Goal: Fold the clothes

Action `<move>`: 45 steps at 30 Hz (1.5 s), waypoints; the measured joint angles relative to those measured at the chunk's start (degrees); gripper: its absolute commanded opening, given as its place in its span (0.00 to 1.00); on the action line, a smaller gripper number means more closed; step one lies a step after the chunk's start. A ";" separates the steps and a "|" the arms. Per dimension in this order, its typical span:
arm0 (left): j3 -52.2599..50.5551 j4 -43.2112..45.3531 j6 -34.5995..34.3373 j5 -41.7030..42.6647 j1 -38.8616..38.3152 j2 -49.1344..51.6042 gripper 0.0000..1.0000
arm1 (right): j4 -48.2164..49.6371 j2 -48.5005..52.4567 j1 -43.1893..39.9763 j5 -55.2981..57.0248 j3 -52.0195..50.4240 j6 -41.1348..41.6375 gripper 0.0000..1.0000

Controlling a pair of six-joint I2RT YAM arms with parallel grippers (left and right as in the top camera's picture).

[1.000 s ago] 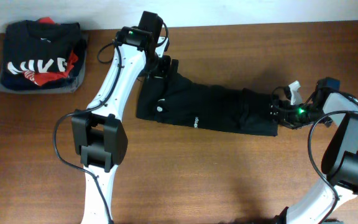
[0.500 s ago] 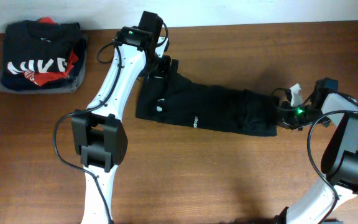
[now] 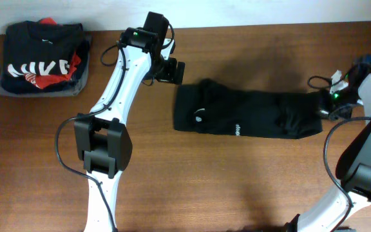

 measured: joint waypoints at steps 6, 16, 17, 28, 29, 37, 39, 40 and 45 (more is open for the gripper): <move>0.00 0.02 0.00 0.02 0.00 0.00 0.99 | -1.70 0.00 7.78 9.44 2.10 2.27 0.04; 0.00 0.02 0.00 0.00 0.00 0.00 0.99 | -1.95 0.02 21.57 12.70 2.12 4.31 0.13; 0.00 0.02 -0.02 0.02 0.00 0.00 0.99 | -1.95 0.02 22.47 12.81 2.12 4.46 0.16; 0.00 0.02 -0.02 0.02 0.00 0.00 0.99 | -1.75 0.02 28.70 11.04 2.08 4.74 0.31; 0.00 0.00 -0.02 0.02 0.00 0.00 0.99 | -1.68 0.02 29.14 10.58 2.08 4.70 0.31; 0.00 0.00 0.00 0.00 0.00 0.00 0.99 | -1.68 0.02 30.45 6.58 2.03 4.66 0.28; 0.00 0.02 0.00 0.00 0.00 0.00 0.99 | -1.64 0.02 30.45 4.85 2.03 4.68 0.18; 0.00 0.02 0.00 0.02 0.00 0.00 0.99 | -1.62 0.02 30.42 4.28 2.05 4.59 0.10; 0.00 0.00 0.00 0.00 0.00 0.00 0.99 | -1.97 0.02 29.44 2.99 3.61 7.56 0.04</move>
